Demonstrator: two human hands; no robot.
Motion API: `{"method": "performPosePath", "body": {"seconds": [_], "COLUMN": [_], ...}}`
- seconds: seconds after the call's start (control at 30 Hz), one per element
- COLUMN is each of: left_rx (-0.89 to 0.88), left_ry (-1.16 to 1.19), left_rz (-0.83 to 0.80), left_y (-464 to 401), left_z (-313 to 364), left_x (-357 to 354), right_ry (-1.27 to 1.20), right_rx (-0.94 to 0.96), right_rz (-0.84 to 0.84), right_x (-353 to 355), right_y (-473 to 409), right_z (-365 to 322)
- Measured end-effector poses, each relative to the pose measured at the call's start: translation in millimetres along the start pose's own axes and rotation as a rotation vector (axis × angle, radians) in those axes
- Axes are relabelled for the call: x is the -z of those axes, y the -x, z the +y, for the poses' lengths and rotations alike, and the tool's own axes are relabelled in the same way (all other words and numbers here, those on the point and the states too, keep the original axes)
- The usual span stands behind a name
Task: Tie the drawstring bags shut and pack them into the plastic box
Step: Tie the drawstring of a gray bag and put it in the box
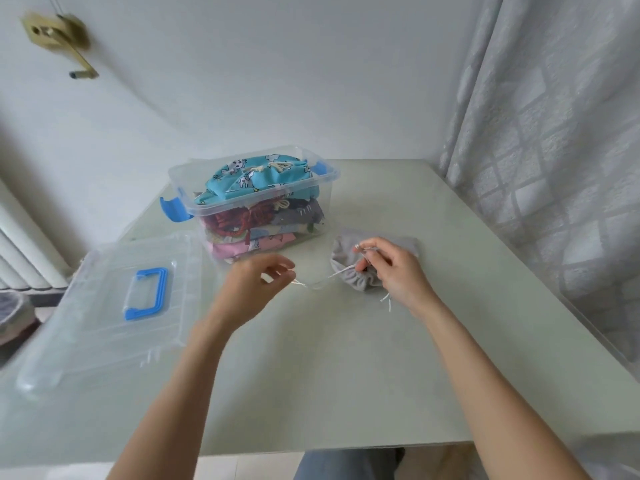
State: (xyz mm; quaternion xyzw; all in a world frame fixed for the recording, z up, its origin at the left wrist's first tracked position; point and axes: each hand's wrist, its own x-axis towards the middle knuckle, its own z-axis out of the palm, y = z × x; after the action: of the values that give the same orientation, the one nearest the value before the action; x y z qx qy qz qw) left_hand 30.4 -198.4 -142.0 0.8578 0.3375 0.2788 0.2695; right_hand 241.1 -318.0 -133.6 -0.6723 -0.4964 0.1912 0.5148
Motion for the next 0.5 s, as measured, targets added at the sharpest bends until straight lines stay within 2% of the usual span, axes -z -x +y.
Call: {"method": "performPosePath", "body": {"seconds": [0.1, 0.23, 0.3, 0.4, 0.5], "left_rx": [-0.093, -0.034, -0.016, -0.026, -0.028], "left_ry": [-0.083, -0.258, -0.132, 0.191, 0.481], "left_rz": [-0.107, -0.213, -0.264, -0.36, -0.385], "left_y": [-17, -27, -26, -21, -18], "left_z": [20, 23, 18, 15, 23], "left_x": [-40, -60, -54, -35, -22], "right_ry": [0.065, 0.134, 0.174, 0.167, 0.16], "right_rx": [0.032, 0.048, 0.058, 0.022, -0.023], "right_rz": [-0.022, -0.021, 0.0, -0.033, -0.059], "right_x": [4, 11, 15, 16, 12], "right_y": [0, -2, -4, -4, -5], "right_z": [2, 7, 14, 20, 21]}}
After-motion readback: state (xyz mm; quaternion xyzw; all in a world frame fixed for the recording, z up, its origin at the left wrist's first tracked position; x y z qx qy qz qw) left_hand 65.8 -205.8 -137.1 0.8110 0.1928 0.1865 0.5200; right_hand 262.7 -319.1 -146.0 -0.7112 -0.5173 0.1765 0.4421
